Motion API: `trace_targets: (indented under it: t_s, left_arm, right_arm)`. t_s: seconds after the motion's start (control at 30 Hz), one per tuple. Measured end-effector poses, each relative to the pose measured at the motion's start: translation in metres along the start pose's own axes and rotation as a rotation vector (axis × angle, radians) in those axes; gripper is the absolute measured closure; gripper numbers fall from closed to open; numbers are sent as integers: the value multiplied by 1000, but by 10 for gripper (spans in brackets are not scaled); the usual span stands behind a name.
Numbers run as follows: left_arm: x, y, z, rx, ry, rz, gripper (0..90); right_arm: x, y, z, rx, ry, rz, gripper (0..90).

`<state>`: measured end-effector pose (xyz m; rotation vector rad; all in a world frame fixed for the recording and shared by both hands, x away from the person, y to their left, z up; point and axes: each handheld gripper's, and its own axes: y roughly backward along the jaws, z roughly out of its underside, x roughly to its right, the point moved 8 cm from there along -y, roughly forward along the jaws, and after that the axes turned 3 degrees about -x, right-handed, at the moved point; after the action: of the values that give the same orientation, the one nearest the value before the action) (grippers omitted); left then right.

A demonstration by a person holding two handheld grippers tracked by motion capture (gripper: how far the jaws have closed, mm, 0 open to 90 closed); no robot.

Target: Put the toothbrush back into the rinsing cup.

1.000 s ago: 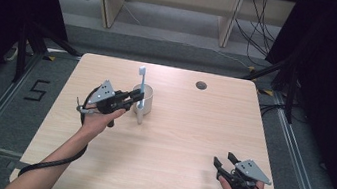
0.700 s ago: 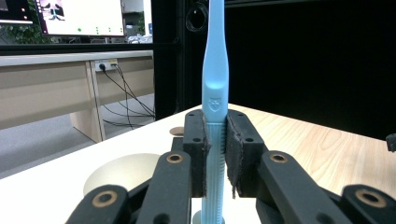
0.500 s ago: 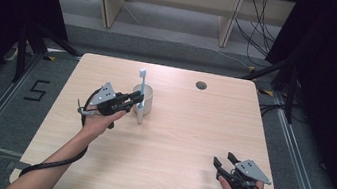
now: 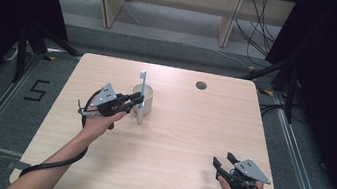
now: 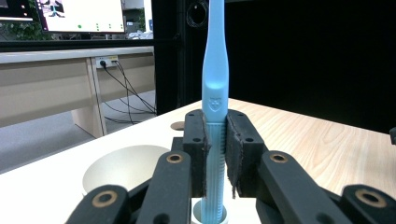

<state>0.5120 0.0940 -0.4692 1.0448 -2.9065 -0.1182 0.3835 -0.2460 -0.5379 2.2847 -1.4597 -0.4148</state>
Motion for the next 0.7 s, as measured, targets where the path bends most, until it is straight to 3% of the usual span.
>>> trace_targets:
  t_s: [0.43,0.5,0.7]
  left_arm:
    - [0,0,6,-10,2,-2,785]
    - [-1,0,6,-10,3,-3,785]
    - [0,-1,8,-12,3,-4,785]
  right_arm:
    - [1,0,0,1,8,1,428]
    - [3,-1,-1,13,38,8,428]
    - [3,-1,-1,12,32,5,428]
